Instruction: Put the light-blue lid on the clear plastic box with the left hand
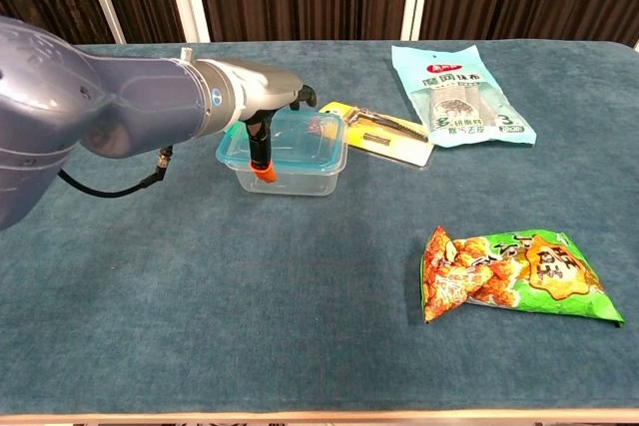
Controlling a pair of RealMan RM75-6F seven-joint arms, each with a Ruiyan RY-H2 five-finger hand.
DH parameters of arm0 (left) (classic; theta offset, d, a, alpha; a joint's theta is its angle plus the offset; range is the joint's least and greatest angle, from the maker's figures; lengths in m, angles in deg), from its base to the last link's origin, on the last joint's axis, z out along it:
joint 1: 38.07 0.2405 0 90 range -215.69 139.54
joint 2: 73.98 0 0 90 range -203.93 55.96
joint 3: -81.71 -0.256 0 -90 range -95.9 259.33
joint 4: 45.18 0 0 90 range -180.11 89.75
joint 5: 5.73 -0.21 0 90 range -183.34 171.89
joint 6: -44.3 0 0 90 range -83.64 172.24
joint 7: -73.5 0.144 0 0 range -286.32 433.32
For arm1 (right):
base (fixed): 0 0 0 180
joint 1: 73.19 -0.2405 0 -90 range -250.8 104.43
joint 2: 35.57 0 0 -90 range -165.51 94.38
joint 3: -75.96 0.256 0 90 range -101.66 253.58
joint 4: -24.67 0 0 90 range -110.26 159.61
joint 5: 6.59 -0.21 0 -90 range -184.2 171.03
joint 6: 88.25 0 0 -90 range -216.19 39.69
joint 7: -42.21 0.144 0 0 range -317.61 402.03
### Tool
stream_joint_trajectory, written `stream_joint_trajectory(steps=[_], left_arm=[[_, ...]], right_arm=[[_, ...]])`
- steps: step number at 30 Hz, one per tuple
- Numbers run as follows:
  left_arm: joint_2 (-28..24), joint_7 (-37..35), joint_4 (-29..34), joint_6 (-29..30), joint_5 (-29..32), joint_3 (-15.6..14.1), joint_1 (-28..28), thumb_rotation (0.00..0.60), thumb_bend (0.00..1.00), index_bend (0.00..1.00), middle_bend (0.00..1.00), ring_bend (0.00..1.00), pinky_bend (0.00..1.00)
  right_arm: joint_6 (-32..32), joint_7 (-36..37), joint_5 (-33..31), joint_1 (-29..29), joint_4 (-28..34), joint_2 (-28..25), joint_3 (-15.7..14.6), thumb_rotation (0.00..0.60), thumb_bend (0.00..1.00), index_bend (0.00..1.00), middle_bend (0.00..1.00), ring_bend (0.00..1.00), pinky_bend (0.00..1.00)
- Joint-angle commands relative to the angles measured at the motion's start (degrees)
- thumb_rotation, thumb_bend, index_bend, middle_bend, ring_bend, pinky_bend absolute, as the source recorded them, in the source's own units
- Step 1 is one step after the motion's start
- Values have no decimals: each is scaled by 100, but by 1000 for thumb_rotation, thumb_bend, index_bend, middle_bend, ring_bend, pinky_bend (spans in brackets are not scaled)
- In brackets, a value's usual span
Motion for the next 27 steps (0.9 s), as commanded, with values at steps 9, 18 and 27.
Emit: stream_joint_trajectory(steps=[9, 18, 27], left_arm=[[-19, 4, 20, -8, -3, 2, -4, 600, 212, 29, 52, 0, 0], [-31, 13, 51, -21, -1, 9, -25, 600, 185, 22, 50, 0, 0], [-76, 65, 198, 58, -5, -20, -43, 600, 185, 18, 42, 0, 0]], right_arm=[[24, -32, -28, -9, 39, -18, 4, 600, 353, 15, 14, 0, 0], [29, -51, -38, -10, 45, -23, 1, 600, 353, 15, 14, 0, 0], [27, -78, -41, -4, 59, -27, -9, 600, 353, 15, 14, 0, 0]])
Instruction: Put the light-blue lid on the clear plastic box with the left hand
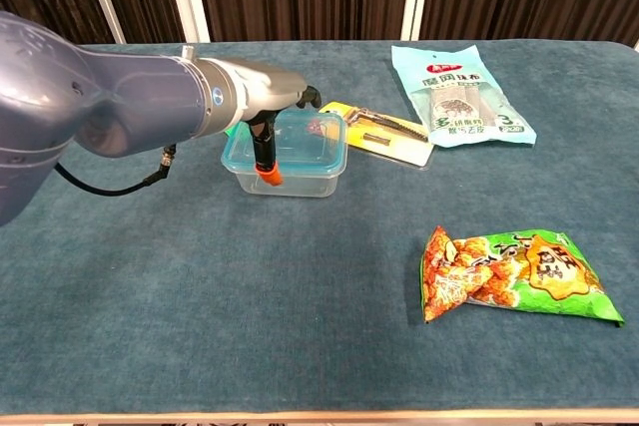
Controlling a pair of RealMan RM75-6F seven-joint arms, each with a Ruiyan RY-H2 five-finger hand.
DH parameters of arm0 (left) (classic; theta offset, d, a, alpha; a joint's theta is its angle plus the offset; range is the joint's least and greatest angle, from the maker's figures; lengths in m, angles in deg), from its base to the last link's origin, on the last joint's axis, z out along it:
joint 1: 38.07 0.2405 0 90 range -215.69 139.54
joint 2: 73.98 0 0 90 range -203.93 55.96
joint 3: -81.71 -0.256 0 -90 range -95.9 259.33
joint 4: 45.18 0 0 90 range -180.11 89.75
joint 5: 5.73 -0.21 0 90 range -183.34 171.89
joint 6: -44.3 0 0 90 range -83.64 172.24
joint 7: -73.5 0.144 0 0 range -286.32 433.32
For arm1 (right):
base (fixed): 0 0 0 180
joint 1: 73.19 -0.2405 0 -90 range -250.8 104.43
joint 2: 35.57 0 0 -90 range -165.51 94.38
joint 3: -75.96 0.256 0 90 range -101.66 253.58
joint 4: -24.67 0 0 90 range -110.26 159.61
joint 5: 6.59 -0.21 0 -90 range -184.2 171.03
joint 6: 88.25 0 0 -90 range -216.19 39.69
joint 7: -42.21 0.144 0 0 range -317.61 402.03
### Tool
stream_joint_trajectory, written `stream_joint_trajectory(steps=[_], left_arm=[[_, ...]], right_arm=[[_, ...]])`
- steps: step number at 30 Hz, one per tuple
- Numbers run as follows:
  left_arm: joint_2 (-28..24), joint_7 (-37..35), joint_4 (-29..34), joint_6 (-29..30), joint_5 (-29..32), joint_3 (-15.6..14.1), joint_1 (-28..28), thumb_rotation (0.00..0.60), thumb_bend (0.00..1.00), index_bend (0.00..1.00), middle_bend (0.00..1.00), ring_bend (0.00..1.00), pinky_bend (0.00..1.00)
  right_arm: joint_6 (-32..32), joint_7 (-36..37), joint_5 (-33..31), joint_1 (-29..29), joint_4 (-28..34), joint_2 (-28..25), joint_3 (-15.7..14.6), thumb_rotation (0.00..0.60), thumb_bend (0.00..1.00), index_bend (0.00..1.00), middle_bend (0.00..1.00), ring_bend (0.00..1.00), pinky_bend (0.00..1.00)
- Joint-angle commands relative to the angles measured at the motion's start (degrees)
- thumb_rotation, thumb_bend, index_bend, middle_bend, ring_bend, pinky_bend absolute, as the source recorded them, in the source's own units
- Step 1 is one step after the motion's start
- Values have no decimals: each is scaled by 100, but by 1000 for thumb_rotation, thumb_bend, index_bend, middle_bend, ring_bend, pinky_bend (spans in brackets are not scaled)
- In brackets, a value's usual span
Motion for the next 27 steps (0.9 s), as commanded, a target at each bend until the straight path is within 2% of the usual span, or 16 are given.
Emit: stream_joint_trajectory(steps=[1, 11, 23, 27], left_arm=[[-9, 11, 30, 41, -21, 0, -10, 600, 185, 17, 42, 0, 0], [-45, 4, 74, 196, -196, -16, -2, 600, 185, 15, 41, 0, 0], [-143, 5, 231, 96, -177, -51, 28, 600, 185, 14, 42, 0, 0], [-174, -23, 268, 201, -368, -33, 14, 600, 191, 32, 67, 0, 0]], right_arm=[[-1, -4, 0, 3, 4, -1, -4, 600, 353, 15, 14, 0, 0], [1, -21, -11, 1, 14, -4, -2, 600, 353, 15, 14, 0, 0], [-14, -59, -33, -2, 27, 5, 12, 600, 353, 15, 15, 0, 0], [-13, -52, -43, 5, 21, 9, 7, 600, 352, 15, 14, 0, 0]])
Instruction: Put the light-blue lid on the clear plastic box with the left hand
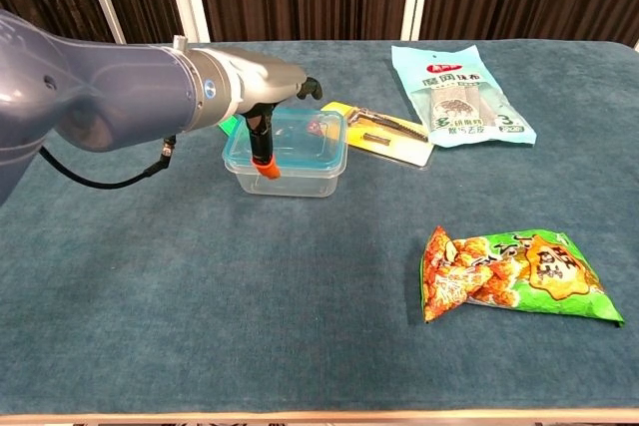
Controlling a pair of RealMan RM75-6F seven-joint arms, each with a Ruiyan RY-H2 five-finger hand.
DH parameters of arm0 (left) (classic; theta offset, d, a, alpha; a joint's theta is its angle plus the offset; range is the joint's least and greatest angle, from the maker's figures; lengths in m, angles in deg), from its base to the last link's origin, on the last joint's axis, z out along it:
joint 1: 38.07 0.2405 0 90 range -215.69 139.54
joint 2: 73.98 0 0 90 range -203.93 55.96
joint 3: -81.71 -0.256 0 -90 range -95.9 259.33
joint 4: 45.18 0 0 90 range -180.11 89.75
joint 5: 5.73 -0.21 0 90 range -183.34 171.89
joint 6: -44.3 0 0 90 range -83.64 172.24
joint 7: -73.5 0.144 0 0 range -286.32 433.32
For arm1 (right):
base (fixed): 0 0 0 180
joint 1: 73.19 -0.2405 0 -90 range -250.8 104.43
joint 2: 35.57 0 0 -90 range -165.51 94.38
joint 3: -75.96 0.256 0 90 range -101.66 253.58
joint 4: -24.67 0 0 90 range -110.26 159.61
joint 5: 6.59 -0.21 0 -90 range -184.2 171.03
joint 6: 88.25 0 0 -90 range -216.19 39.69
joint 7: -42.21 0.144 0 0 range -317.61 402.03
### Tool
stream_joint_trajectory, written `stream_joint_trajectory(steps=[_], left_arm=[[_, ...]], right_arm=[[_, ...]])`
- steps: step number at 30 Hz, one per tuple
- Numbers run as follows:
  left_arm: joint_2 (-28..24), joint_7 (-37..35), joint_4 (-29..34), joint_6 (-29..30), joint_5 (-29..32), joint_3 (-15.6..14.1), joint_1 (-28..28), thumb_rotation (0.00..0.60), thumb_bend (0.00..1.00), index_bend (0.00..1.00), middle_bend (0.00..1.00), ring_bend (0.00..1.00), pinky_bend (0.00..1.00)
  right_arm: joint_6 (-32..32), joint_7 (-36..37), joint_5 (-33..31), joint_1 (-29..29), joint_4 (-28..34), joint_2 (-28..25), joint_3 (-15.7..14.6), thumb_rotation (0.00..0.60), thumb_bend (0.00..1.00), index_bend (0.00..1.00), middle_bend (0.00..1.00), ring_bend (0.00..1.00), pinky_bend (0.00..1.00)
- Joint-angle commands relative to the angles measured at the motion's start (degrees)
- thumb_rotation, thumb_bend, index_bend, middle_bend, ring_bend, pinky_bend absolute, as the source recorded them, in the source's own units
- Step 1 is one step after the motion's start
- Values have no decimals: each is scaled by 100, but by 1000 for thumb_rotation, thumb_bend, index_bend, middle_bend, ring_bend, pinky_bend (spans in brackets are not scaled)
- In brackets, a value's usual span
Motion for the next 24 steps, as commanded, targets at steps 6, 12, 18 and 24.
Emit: stream_joint_trajectory(steps=[6, 12, 18, 24], left_arm=[[-100, -287, 8, 9, -743, -48, 73, 600, 256, 164, 184, 1, 0], [-158, -757, -182, -179, -1345, -77, 220, 600, 385, 393, 342, 30, 0], [-105, -1073, -534, -383, -1669, -73, 278, 600, 431, 540, 440, 74, 0], [48, -1303, -863, -454, -1859, -34, 321, 600, 487, 599, 504, 117, 0]], right_arm=[[-2, 9, -15, 3, -3, 4, 7, 600, 352, 15, 14, 0, 0], [3, 0, -36, 0, -1, 10, 14, 600, 353, 15, 14, 0, 0], [-3, 19, -54, 7, -14, 22, 19, 600, 353, 15, 14, 0, 0], [20, 26, -89, 0, -15, 21, 30, 600, 353, 15, 14, 0, 0]])
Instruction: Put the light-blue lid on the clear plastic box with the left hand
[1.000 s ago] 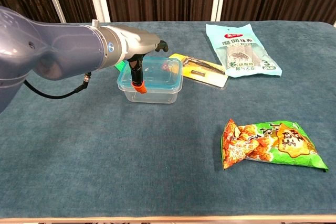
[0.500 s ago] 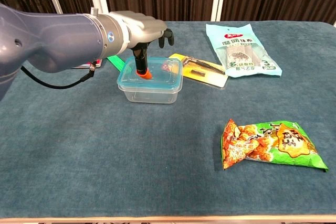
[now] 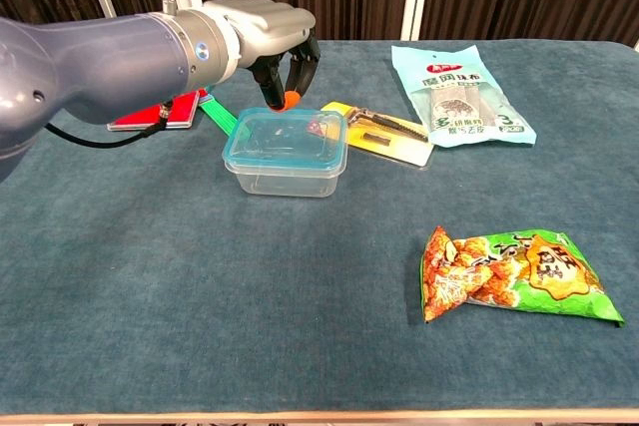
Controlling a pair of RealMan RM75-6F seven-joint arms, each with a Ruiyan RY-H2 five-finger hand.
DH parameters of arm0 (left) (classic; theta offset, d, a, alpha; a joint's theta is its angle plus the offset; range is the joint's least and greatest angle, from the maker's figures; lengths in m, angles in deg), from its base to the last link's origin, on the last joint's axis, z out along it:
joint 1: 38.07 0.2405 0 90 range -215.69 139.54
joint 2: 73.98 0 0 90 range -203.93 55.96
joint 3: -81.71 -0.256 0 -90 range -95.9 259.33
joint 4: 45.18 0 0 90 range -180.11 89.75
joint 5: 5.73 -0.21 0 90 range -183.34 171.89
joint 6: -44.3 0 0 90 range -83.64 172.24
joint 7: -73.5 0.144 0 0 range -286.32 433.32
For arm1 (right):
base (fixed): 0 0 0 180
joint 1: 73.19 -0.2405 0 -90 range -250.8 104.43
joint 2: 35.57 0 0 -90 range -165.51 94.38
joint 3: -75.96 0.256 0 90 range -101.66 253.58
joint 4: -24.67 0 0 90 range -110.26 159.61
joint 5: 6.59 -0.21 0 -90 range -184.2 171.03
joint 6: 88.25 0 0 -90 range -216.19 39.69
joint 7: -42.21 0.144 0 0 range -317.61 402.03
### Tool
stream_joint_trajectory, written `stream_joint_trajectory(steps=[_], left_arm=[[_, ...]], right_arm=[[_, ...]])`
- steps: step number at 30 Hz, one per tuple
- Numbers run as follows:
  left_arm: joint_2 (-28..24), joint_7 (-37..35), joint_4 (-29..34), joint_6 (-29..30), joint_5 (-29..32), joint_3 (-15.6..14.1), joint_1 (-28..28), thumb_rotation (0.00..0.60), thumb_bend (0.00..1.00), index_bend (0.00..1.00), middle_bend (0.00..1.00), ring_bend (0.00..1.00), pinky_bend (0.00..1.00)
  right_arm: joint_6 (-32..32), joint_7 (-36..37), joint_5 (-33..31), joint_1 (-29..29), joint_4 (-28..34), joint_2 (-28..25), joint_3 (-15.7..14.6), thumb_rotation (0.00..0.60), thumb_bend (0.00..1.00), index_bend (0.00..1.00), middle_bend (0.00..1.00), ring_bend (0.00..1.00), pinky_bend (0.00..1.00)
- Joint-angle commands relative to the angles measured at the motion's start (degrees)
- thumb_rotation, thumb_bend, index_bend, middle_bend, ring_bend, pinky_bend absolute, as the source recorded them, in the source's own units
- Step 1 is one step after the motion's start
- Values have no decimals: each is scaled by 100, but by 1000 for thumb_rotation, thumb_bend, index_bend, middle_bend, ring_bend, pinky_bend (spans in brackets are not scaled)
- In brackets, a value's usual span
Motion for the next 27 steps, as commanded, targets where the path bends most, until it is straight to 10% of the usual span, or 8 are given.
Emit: stream_joint_trajectory(steps=[1, 27], left_arm=[[80, -99, -136, -70, -35, 32, 25, 600, 489, 602, 509, 121, 0], [529, -417, -797, -439, -462, -56, 161, 600, 525, 629, 562, 169, 9]], right_arm=[[14, 8, -15, 1, 4, -2, -2, 600, 353, 15, 14, 0, 0], [7, 14, -20, 8, 6, -1, -6, 600, 353, 15, 14, 0, 0]])
